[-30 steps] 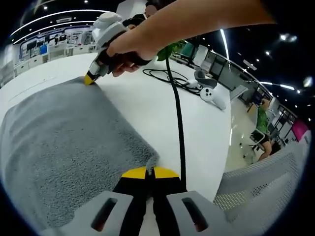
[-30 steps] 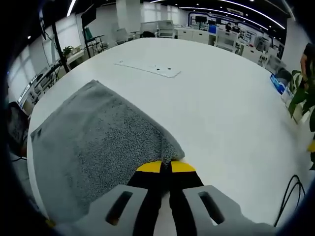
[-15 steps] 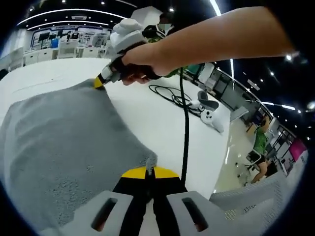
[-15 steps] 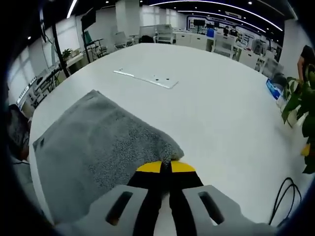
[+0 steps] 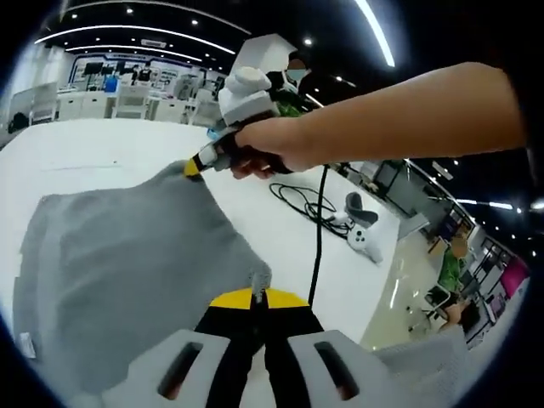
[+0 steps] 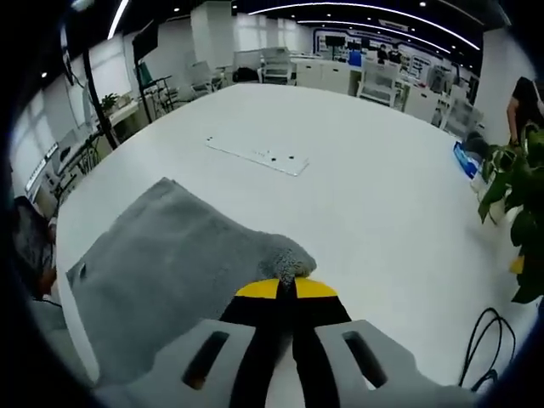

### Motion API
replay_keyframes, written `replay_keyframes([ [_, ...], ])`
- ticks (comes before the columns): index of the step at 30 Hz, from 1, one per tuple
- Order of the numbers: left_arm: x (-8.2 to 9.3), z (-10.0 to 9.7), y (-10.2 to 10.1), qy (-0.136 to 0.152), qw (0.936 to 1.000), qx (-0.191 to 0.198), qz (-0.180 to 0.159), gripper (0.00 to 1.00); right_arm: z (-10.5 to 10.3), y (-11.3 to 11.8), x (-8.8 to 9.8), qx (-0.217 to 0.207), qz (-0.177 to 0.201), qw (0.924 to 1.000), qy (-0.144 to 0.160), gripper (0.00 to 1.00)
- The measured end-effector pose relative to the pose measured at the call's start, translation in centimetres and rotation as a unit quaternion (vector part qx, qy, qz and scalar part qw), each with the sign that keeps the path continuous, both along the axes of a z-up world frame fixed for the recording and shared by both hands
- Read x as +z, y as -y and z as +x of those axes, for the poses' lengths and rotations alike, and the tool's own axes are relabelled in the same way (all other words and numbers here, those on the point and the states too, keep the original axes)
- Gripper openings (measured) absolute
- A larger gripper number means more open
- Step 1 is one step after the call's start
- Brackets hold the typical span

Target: Fold the towel on the table until its edges align and the towel forms a compact rectangular stack.

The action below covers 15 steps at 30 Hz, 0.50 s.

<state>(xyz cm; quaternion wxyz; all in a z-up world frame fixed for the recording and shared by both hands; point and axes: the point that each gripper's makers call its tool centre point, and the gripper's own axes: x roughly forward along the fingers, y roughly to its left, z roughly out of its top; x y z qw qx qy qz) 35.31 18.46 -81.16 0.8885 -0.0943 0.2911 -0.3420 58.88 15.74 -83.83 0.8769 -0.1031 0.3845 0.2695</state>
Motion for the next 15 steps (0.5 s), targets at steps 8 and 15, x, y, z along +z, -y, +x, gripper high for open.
replay_keyframes([
  [8, 2.4, -0.1, -2.3, 0.017, 0.9997, 0.009, -0.013, 0.02, 0.3, -1.9, 2.2, -0.008, 0.008, 0.9999, 0.007, 0.01],
  [15, 4.4, 0.2, -4.5, 0.038, 0.9983, 0.028, -0.034, 0.02, 0.4, -4.0, 3.8, -0.017, 0.013, 0.9997, 0.010, 0.01],
])
